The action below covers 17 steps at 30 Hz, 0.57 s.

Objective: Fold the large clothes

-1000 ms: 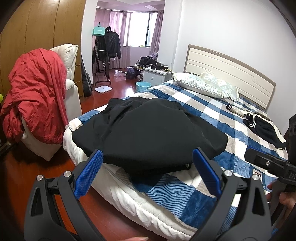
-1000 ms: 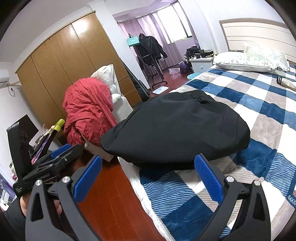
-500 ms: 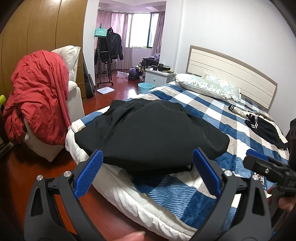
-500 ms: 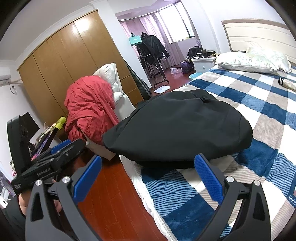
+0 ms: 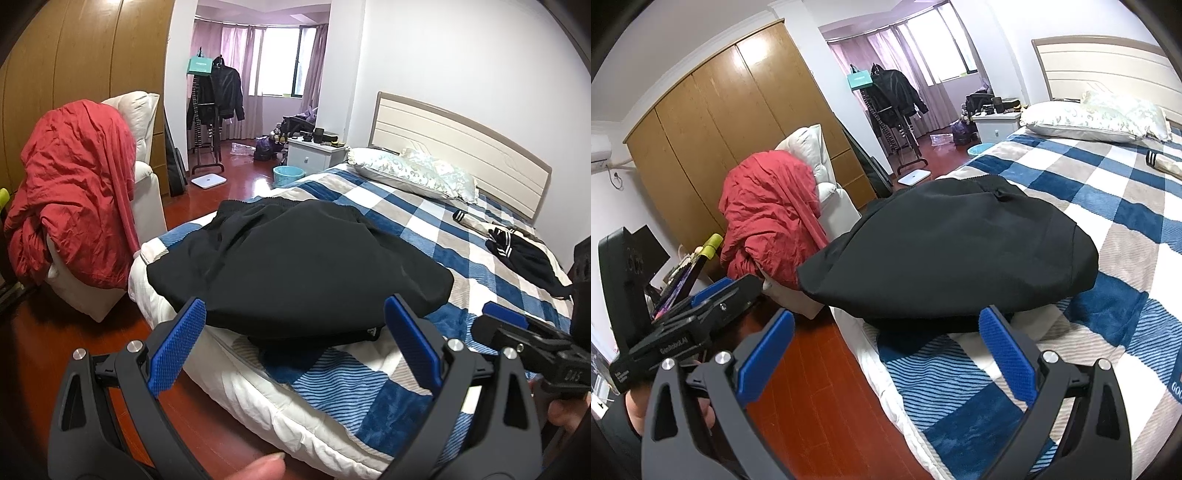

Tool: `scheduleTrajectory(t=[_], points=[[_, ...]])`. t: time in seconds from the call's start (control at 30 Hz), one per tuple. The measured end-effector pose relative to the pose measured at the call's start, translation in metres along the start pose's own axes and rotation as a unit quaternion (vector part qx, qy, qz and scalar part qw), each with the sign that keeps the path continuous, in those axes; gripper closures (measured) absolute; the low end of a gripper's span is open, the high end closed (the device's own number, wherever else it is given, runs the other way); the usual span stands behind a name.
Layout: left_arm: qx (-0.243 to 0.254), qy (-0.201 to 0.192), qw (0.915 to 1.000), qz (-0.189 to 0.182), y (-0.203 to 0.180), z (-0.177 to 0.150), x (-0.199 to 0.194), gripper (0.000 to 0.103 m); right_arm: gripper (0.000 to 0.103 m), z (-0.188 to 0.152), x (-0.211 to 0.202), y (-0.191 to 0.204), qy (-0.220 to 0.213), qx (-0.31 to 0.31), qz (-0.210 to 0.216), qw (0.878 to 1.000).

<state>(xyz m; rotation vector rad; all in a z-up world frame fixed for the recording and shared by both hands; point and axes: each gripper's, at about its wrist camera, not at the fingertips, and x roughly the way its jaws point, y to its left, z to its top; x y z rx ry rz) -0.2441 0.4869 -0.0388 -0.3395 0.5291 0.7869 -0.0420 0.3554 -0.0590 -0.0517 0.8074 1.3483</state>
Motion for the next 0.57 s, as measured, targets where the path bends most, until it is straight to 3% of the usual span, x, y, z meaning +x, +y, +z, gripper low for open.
scheduleTrajectory(t=[0.27, 0.57], points=[[0.009, -0.024, 0.9996, 0.006, -0.008, -0.003, -0.011, 0.008, 0.005, -0.002, -0.003, -0.002, -0.001, 0.001, -0.005, 1.0], [0.009, -0.016, 0.9997, 0.015, -0.014, -0.002, -0.015, 0.008, 0.005, -0.002, -0.012, -0.005, -0.007, 0.005, -0.009, 1.0]])
